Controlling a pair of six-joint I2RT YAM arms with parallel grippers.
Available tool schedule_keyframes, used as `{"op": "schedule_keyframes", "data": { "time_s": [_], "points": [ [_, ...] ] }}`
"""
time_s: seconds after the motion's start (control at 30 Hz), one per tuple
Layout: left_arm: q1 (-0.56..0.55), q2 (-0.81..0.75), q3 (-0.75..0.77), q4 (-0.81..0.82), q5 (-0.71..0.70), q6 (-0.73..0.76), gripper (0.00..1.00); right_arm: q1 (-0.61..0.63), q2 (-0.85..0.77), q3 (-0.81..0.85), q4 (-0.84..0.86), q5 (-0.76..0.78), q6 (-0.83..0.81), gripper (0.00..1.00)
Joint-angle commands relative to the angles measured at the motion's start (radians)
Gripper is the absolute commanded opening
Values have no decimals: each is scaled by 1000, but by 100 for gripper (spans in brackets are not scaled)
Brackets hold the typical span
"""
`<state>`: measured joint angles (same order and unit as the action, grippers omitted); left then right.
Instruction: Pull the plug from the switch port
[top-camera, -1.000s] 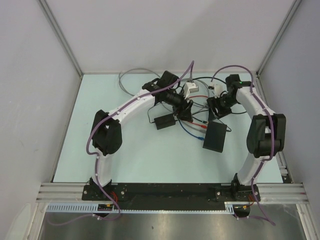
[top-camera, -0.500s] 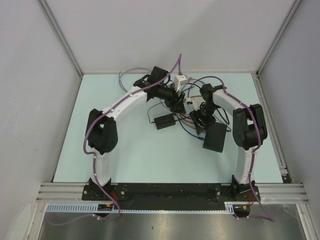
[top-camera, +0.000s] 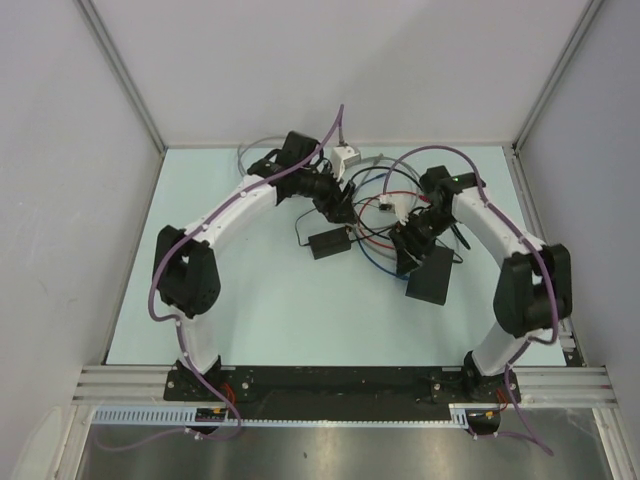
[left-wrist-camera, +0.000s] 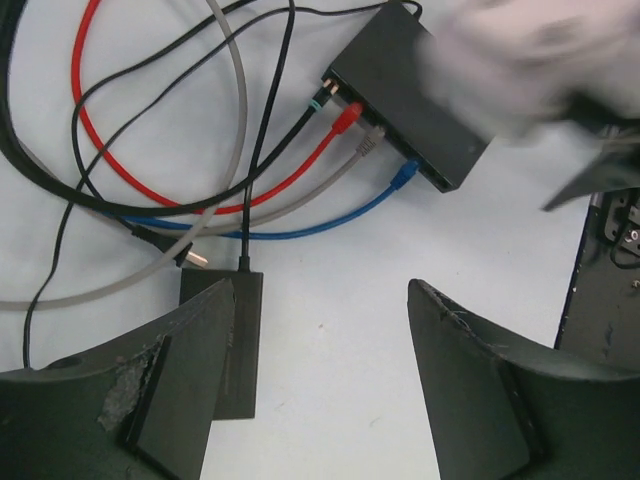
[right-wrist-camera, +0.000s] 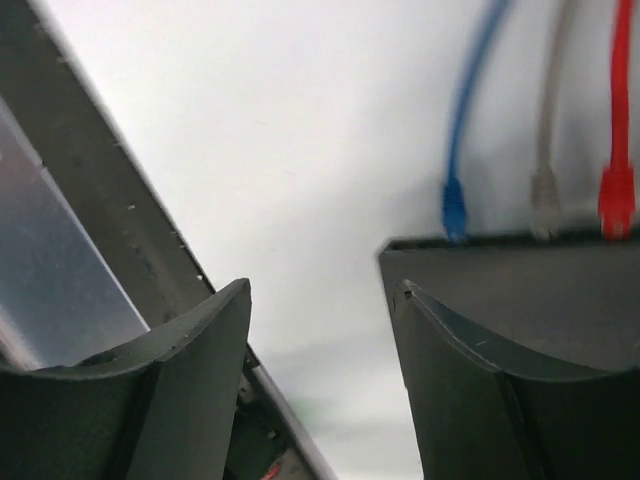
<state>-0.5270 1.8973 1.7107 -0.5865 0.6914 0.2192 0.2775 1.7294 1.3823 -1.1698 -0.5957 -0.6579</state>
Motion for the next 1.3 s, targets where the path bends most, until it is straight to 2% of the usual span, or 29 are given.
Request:
{"op": "schedule_keyframes", "data": {
  "time_s": [0.0,0.17,0.3,0.43,0.5,0.53,0.6,0.63,0.67,0.83,1.0,1.1,1.23,1.27],
  "points": [
    [5,-95,-36,17,19,6,76,14,-90,-8,-139,-234,-336,64],
    [9,-103,-68,31,2,6,76,6,-99,-29,-122,-222,-364,64],
    [18,-104,-53,8,11,23,76,-7,-184,-22,-171,-219,-385,63],
    [22,-115,-83,-3,139,57,75,-87,-275,-25,-254,-202,-404,60],
    [16,-84,-95,10,207,34,73,-157,-286,-31,-261,-213,-378,54],
    [-4,-67,-92,13,238,10,73,-231,-269,-34,-257,-217,-341,50],
    [-36,-9,-74,22,250,0,70,-314,-240,-34,-242,-248,-309,38],
    [-75,9,-68,30,249,-3,70,-369,-203,-35,-220,-250,-242,34],
    [-96,26,-62,62,243,-6,70,-389,-188,-35,-193,-237,-205,28],
    [-197,198,68,137,194,-72,70,-422,-100,-34,11,-135,-42,20],
    [-205,324,213,175,117,-143,71,-402,1,-35,198,19,99,20],
    [-191,286,172,165,112,-129,72,-380,53,-34,318,111,170,22],
    [-162,172,40,168,137,-136,73,-339,133,-19,377,146,184,45],
    [-154,119,9,171,137,-133,73,-325,148,-9,368,161,178,46]
  ]
}}
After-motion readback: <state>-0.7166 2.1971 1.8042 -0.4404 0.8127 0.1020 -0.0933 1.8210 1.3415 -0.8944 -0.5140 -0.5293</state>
